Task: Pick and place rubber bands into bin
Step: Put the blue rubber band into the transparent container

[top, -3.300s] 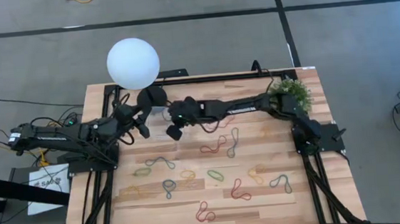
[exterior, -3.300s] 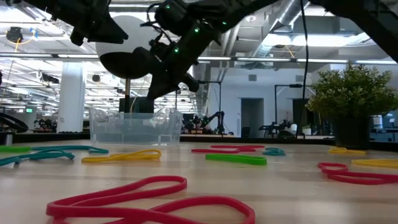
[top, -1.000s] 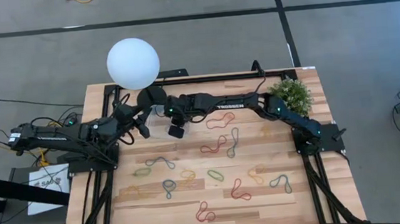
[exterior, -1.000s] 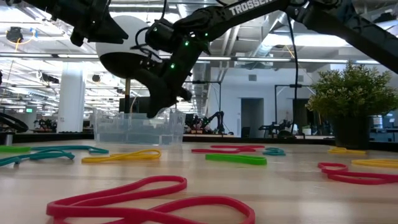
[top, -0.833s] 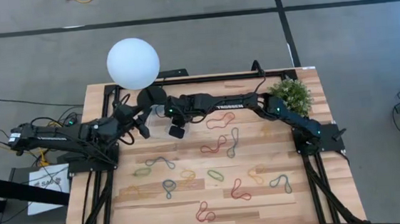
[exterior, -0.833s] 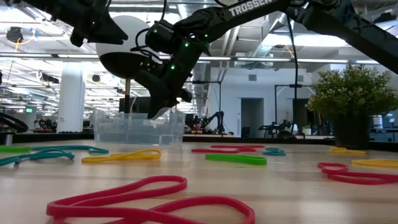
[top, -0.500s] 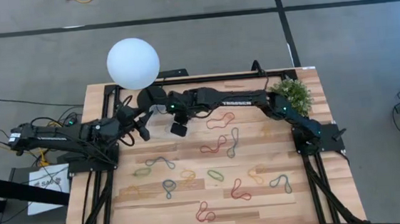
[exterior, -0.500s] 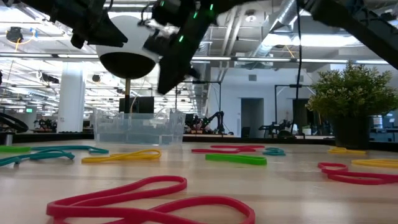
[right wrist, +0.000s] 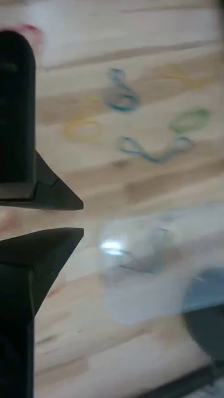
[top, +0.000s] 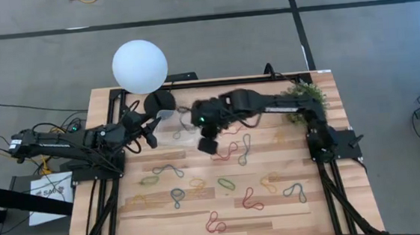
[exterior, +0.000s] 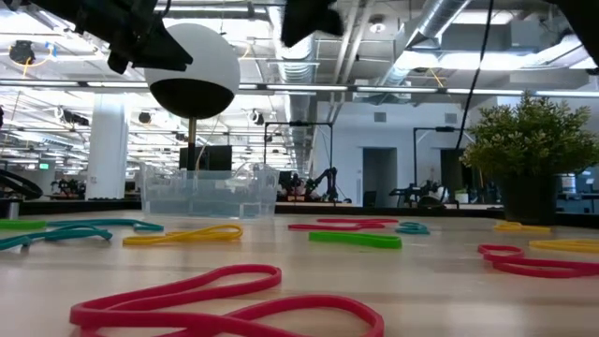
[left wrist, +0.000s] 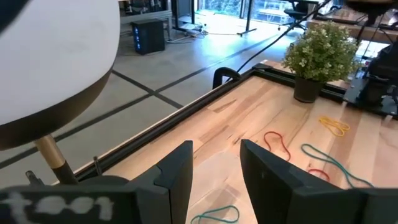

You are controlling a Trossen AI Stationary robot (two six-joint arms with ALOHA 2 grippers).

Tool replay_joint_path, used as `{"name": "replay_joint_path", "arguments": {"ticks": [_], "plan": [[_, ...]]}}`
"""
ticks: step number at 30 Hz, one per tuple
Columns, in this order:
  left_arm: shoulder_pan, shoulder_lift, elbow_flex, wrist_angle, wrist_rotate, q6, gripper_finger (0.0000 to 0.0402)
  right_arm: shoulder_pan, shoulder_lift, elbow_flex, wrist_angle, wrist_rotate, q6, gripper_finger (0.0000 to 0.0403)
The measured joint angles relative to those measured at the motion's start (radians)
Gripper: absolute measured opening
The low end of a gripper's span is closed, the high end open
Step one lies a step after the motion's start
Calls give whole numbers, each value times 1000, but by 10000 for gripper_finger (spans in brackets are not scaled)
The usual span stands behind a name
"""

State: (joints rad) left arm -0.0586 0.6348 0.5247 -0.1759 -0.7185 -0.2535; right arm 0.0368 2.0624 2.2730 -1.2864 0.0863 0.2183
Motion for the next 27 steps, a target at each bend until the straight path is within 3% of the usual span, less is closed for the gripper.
{"name": "replay_joint_path", "arguments": {"ticks": [3, 8, 15, 17, 23, 27], "plan": [[0, 0, 0, -2, 0, 0, 123, 79, -35, -6, -75, 88, 22, 50], [0, -1, 0, -39, -1, 38, 123, 230, -79, -20, -173, 342, 88, 50], [1, -1, 0, -95, 38, 28, 123, 377, -159, -20, -279, 450, 193, 50], [1, -1, 0, -104, 138, 26, 123, 410, -182, -20, -286, 508, 257, 50], [0, -1, 0, -104, 638, 92, 123, 486, -192, -20, -285, 548, 305, 50], [0, -1, 0, -104, 767, 73, 123, 514, -211, -21, -285, 515, 273, 50]]}}
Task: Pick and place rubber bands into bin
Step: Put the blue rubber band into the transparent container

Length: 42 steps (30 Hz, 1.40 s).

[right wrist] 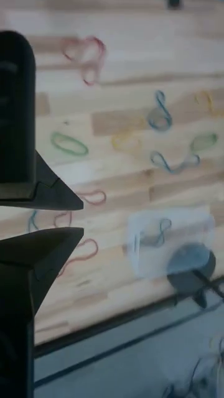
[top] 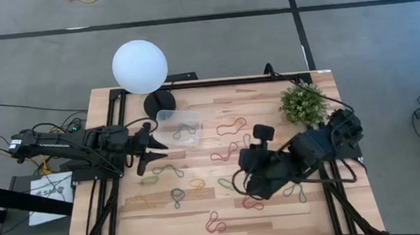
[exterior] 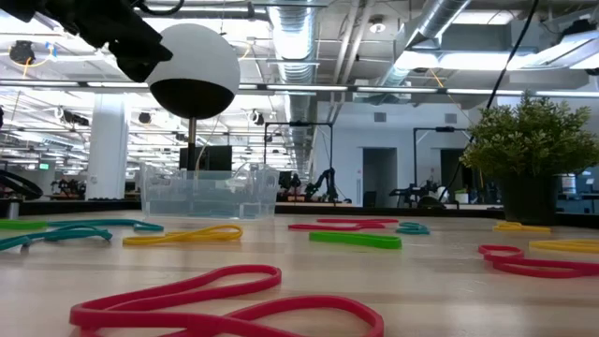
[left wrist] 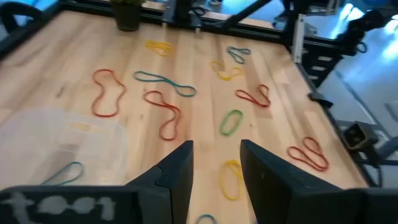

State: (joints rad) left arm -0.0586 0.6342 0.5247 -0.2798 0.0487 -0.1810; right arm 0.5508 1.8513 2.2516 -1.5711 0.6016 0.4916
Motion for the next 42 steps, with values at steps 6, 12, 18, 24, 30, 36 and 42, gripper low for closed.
{"name": "replay_joint_path", "arguments": {"ticks": [6, 12, 18, 24, 30, 36, 42], "plan": [[0, 0, 0, -18, -8, -5, 123, 1, -226, 38, 2, -21, -20, 50], [0, 38, 1, -55, -9, -33, 123, 1, -468, -139, 193, 2, -190, 50], [-6, 161, 1, -54, 1, -31, 123, -19, -682, -779, 696, -146, -220, 50], [-40, 293, 1, -58, 8, -14, 123, -49, -763, -1342, 1313, -290, -115, 50], [-91, 397, 1, -82, 2, -24, 123, -52, -722, -1560, 1653, -252, -104, 50], [-116, 521, 1, -113, -67, -28, 123, -83, -701, -1580, 1680, -209, -106, 50], [-116, 665, 1, -122, -145, -2, 123, -95, -705, -1580, 1678, -210, -100, 50]]}}
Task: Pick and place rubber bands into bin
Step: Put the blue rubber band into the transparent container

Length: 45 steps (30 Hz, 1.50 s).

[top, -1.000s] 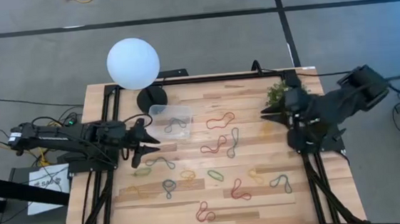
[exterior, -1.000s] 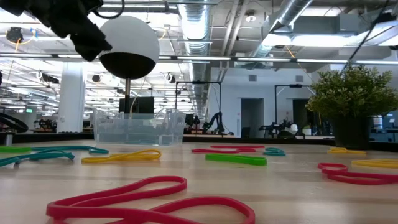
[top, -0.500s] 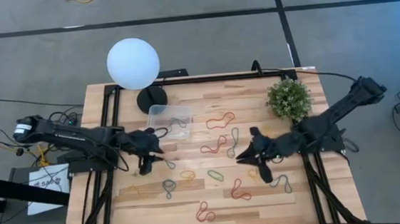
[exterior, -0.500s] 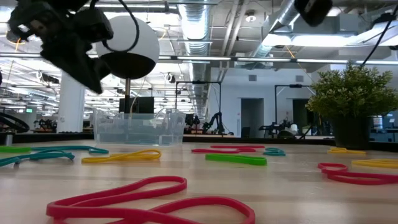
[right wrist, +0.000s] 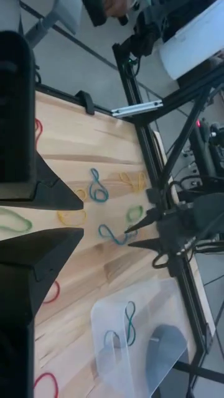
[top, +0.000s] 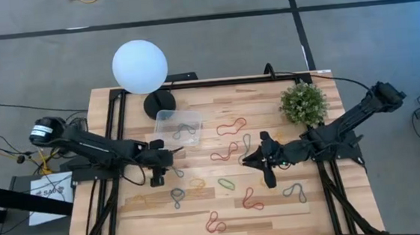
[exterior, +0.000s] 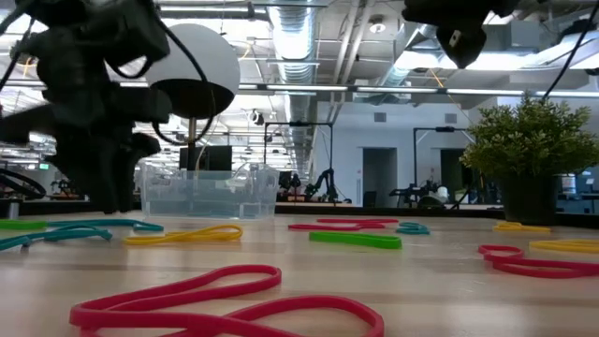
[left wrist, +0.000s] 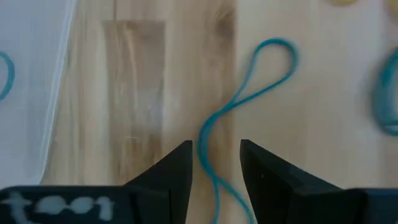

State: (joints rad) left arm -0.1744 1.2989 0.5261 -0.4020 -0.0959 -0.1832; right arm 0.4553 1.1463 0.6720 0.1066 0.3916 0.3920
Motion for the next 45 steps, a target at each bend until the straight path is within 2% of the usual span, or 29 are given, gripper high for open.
{"name": "replay_joint_path", "arguments": {"ticks": [6, 12, 15, 21, 25, 29, 38, 42, 45], "plan": [[-1, 60, 6, 3, -46, -5, 123, 0, 0, 0, 0, 0, -8, 50], [-1, 72, 7, 1, -44, -38, 119, -7, -1, 0, -1, 0, -10, 50], [-1, 73, 7, 0, -33, -38, 94, -8, 0, 0, -1, -1, -24, 50], [0, 73, 6, 0, -6, -40, 10, -7, 0, 0, -1, -1, -26, 50], [1, 77, 36, -37, 16, -44, 5, -7, 0, 0, -1, -1, -26, 50], [-1, 78, 136, -133, 30, 2, 1, -7, 0, 0, -1, -1, -26, 50], [0, 77, 429, -492, -232, 166, 0, -7, 0, 1, -1, -1, -26, 50], [21, 76, 542, -558, -371, 269, 0, -7, -1, 1, -1, -1, -26, 50], [68, 75, 594, -541, -390, 351, 0, -7, 0, 1, -1, -1, -26, 50]]}}
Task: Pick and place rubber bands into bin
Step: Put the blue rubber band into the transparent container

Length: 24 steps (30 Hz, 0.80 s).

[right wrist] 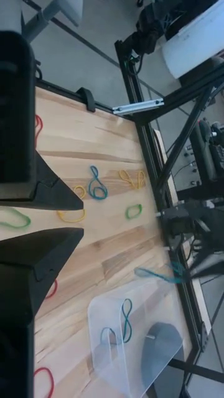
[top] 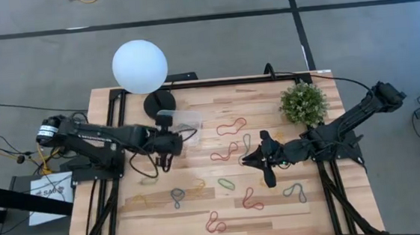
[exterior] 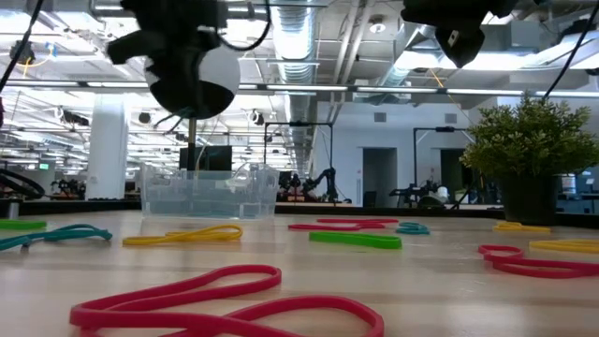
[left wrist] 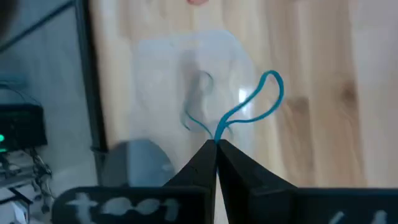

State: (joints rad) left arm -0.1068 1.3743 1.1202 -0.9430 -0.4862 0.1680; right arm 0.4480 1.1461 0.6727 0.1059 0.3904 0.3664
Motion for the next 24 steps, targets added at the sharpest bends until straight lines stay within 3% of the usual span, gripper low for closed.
{"name": "replay_joint_path", "arguments": {"ticks": [6, 13, 24], "plan": [[161, 7, 8, 86, 42, 80, 0, 0, 0, 0, 0, 0, 0, 50], [334, 102, 8, 149, 275, 136, 0, 0, 0, 0, 0, 0, 0, 50], [397, 374, 8, 220, 284, 228, 0, 0, 0, 0, -8, 0, 0, 50]]}}
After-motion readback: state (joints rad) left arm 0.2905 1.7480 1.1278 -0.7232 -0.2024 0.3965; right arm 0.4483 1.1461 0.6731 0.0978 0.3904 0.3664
